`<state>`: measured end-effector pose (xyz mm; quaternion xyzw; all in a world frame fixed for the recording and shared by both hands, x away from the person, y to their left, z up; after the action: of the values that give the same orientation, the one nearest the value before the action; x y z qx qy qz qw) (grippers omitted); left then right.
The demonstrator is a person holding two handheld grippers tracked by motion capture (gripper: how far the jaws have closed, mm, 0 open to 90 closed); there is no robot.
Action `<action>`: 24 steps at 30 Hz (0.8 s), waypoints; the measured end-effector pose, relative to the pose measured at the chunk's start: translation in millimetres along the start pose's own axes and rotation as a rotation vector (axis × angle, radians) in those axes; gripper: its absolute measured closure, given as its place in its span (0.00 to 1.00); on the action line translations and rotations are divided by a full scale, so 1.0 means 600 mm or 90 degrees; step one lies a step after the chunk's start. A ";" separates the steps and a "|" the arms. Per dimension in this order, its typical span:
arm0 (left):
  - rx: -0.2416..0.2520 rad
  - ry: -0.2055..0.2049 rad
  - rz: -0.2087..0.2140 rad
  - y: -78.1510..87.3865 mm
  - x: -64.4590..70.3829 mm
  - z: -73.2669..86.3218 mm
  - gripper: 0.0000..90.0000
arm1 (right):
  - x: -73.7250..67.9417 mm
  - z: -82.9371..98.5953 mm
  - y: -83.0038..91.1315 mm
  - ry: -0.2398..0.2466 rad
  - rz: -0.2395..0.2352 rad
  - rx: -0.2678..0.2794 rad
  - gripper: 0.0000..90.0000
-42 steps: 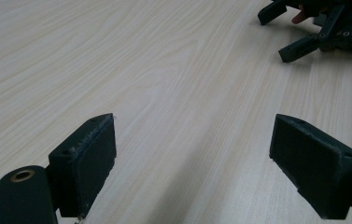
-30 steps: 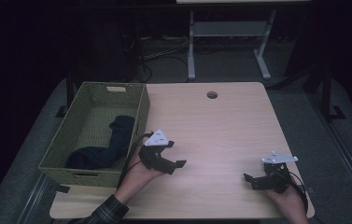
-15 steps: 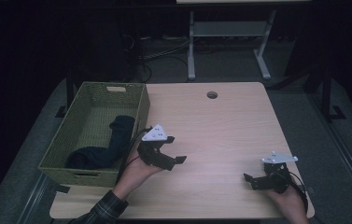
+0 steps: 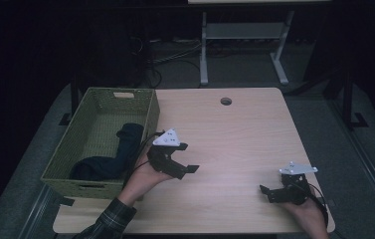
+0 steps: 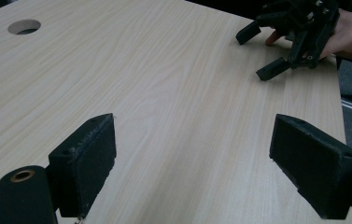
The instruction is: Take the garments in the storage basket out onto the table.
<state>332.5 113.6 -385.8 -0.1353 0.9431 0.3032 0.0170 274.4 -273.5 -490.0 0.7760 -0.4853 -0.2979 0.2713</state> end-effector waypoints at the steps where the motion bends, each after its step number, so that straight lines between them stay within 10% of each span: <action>1: 0.006 0.001 0.002 0.001 -0.002 0.000 0.16 | 0.000 0.000 0.000 0.000 0.000 0.000 0.02; 24: 0.013 -0.020 0.044 0.035 -0.020 -0.010 0.16 | 0.000 0.000 0.000 0.000 0.000 0.000 0.02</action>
<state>338.6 129.6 -367.9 -0.0976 0.9499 0.2961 0.0227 274.3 -273.6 -490.1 0.7760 -0.4855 -0.2975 0.2713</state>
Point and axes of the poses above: each handheld gripper's, and its own axes: y roughly backward along the jaws, z roughly out of its underside, x roughly to its right, the point moved 1 cm from there along -y, roughly forward along the jaws, and after that the axes turned 14 degrees about -y, right-handed, at the moved point
